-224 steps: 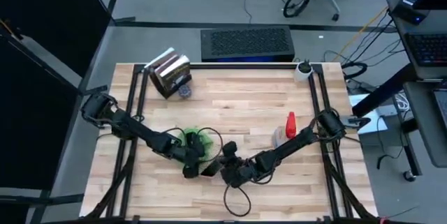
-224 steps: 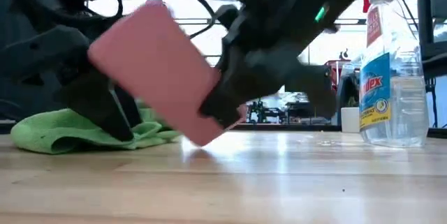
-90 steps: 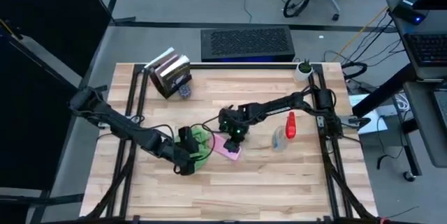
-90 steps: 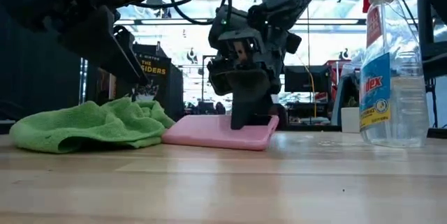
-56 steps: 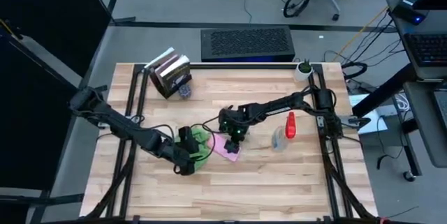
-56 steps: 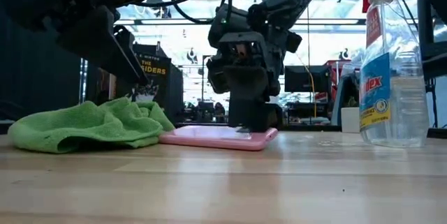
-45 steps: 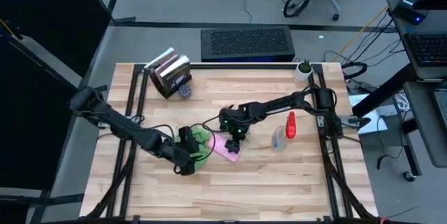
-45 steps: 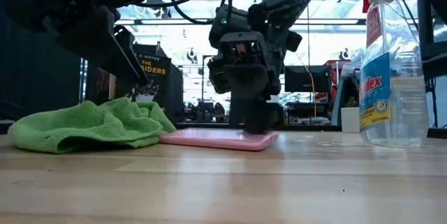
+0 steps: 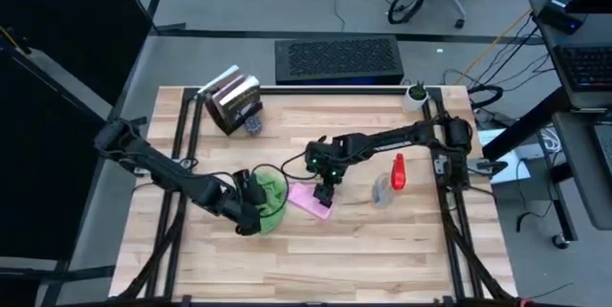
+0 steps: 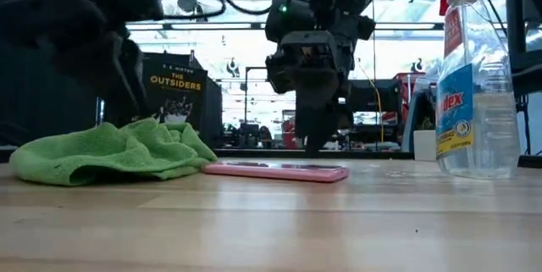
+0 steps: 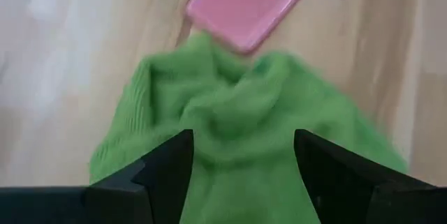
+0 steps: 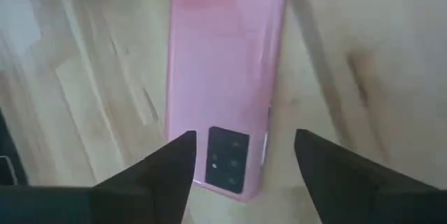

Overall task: Apply microfiber cloth
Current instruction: Spray the back of the pink cellphone with the red spray bottle

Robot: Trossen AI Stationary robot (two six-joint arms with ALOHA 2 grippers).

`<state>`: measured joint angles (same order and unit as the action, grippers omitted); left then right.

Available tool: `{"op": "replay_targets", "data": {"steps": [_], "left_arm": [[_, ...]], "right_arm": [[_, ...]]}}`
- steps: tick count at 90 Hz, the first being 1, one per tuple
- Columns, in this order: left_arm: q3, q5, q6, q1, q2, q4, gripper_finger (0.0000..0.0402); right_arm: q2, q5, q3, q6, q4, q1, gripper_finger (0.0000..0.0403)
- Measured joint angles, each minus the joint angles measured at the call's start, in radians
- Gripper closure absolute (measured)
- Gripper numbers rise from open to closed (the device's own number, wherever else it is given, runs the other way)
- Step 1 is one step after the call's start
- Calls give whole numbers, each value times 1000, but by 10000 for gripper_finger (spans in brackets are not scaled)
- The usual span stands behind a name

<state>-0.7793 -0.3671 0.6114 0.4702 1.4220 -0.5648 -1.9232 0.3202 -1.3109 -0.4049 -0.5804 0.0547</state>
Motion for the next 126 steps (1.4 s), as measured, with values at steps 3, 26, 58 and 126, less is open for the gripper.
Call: {"op": "replay_targets", "data": {"steps": [3, 26, 58, 126], "left_arm": [[4, 8, 10, 0, 0, -4, 169], [40, 10, 11, -23, 1, 16, 169], [-19, -76, -128, -93, -70, 44, 169], [-49, 175, -679, -243, 153, 479, 169]], "right_arm": [[3, -24, 0, 5, 5, -8, 176], [17, -166, 0, 94, 13, -58, 176], [366, -379, -61, 234, -85, -34, 177], [440, -682, -59, 28, -163, -359, 177]]}}
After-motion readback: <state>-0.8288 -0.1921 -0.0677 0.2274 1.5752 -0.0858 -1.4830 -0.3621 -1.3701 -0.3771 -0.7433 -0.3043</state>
